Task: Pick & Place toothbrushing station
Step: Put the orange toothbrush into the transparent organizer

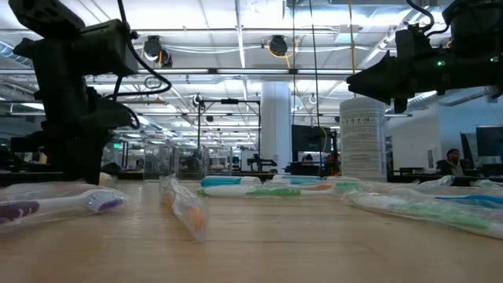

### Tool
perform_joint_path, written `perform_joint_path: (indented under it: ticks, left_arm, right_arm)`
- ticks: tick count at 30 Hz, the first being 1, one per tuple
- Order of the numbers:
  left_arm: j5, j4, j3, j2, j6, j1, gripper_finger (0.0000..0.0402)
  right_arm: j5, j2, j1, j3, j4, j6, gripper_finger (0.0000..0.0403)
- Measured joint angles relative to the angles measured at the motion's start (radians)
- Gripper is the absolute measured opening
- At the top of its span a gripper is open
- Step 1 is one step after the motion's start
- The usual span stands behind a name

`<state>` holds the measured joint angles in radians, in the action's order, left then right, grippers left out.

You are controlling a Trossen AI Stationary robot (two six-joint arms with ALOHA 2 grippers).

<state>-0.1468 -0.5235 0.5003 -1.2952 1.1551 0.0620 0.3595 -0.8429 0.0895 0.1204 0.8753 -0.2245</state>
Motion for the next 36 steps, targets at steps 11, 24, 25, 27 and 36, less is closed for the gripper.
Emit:
perform_joint_path:
  ticks: [11, 24, 25, 27, 36]
  left_arm:
    - [-0.06, 0.022, 0.003, 0.101, -0.055, -0.001, 0.0018]
    - [-0.548, 0.456, 0.014, 0.373, -0.497, -0.011, 0.001]
    - [-0.562, 0.509, 0.014, 0.382, -0.565, -0.015, 0.0006]
    - [-0.596, 0.613, 0.016, 0.389, -0.697, -0.027, 0.0006]
    - [-0.718, 0.922, 0.006, 0.333, -0.98, -0.159, 0.0005]
  right_arm:
    - [0.002, 0.0, 0.0, 0.0, 0.032, 0.0, 0.0114]
    - [0.003, 0.0, 0.0, 0.0, 0.04, 0.001, 0.0114]
    - [0.003, 0.0, 0.0, 0.0, 0.04, 0.001, 0.0114]
    - [0.003, 0.0, 0.0, 0.0, 0.04, 0.001, 0.0114]
    - [0.005, 0.0, 0.0, 0.0, 0.04, 0.001, 0.0114]
